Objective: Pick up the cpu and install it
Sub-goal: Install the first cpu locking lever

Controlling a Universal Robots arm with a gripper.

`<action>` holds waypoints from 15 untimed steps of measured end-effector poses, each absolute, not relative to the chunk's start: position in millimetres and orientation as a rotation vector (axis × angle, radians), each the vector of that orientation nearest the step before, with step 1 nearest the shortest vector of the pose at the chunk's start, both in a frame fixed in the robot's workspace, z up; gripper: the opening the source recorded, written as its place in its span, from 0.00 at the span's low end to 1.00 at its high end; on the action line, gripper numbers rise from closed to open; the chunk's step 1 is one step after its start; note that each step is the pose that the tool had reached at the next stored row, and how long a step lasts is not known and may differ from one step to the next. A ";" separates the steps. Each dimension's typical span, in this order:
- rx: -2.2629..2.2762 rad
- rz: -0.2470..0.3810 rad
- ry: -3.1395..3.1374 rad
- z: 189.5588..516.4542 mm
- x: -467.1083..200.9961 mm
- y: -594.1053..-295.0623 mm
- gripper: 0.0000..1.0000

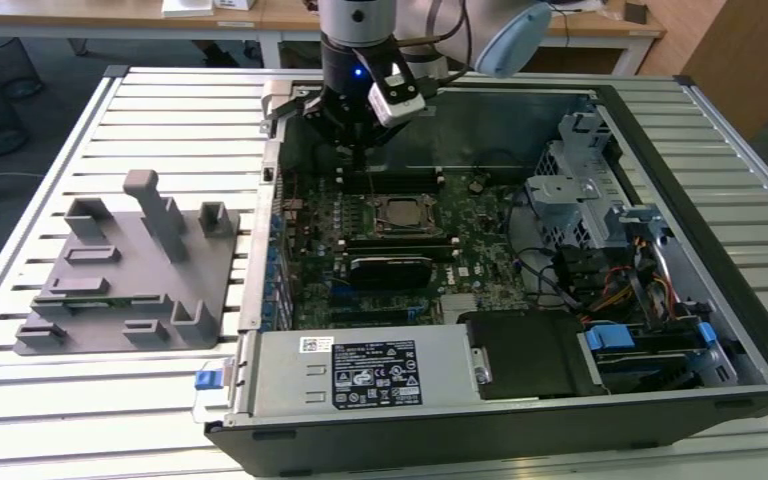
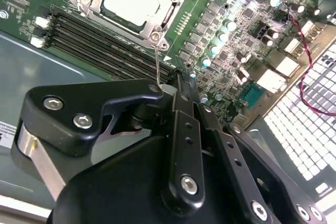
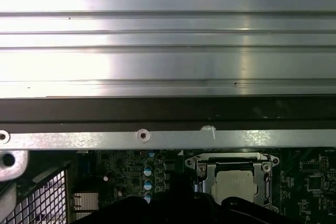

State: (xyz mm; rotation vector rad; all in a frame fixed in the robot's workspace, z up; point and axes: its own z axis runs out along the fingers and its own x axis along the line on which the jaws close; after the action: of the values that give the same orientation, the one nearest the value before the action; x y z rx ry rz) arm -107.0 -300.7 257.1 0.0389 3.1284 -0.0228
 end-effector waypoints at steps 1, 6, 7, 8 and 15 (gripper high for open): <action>0.039 -0.023 3.128 257.0 -106.2 -300.6 0.12; 0.039 -0.024 3.129 256.9 -98.8 -300.7 0.12; 0.039 -0.024 3.129 256.9 -96.4 -300.6 0.12; 0.039 -0.024 3.130 256.9 -94.4 -300.6 0.12; 0.039 -0.019 3.132 256.5 -82.1 -300.7 0.12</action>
State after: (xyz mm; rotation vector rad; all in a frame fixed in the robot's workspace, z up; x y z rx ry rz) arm -82.1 -300.7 256.5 0.0390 3.1318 -0.0193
